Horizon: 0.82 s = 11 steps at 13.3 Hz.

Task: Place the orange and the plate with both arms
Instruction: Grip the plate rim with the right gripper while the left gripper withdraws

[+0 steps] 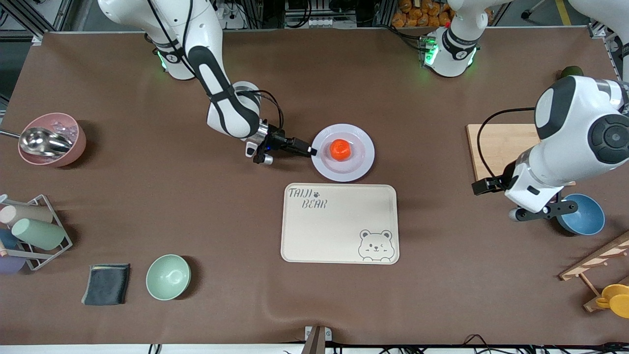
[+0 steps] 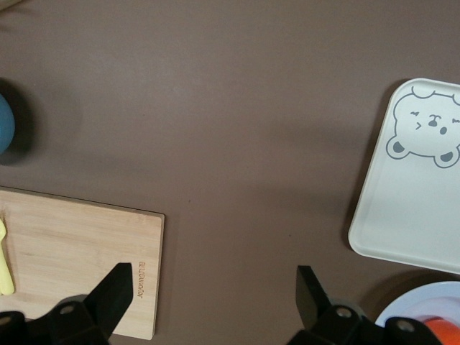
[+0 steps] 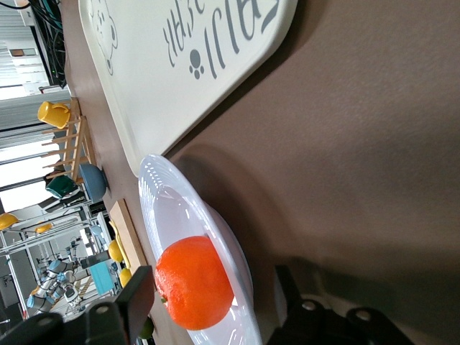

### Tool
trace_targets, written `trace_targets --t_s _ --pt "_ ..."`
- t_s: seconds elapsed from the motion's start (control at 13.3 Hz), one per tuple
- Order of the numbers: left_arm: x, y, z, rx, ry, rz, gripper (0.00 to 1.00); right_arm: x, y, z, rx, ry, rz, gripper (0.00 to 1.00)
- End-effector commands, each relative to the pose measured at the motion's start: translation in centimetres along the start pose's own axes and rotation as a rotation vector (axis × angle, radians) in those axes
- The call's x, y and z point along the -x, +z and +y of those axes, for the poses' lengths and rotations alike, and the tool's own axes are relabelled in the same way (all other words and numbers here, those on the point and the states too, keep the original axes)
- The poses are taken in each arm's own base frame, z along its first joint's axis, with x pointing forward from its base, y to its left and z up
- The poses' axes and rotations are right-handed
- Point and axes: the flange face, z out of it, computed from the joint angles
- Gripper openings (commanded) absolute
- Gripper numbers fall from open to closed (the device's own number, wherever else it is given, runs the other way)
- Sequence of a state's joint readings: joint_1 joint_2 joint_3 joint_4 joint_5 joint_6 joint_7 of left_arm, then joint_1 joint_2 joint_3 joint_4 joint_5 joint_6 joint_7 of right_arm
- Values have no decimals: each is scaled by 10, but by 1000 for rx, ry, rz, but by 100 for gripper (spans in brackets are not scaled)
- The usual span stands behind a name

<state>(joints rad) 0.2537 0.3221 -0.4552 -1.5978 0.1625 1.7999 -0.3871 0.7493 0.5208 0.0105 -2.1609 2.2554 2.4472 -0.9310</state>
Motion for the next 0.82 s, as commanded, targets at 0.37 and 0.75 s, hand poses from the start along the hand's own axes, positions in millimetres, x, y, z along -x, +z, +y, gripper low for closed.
trace_targets --t_s 0.37,0.75 --pt "23 -17 -18 -40 57 14 100 13 24 6 -21 -11 28 53" --pt "50 -42 -36 -45 106 36 100 16 25 6 -18 -12 27 19"
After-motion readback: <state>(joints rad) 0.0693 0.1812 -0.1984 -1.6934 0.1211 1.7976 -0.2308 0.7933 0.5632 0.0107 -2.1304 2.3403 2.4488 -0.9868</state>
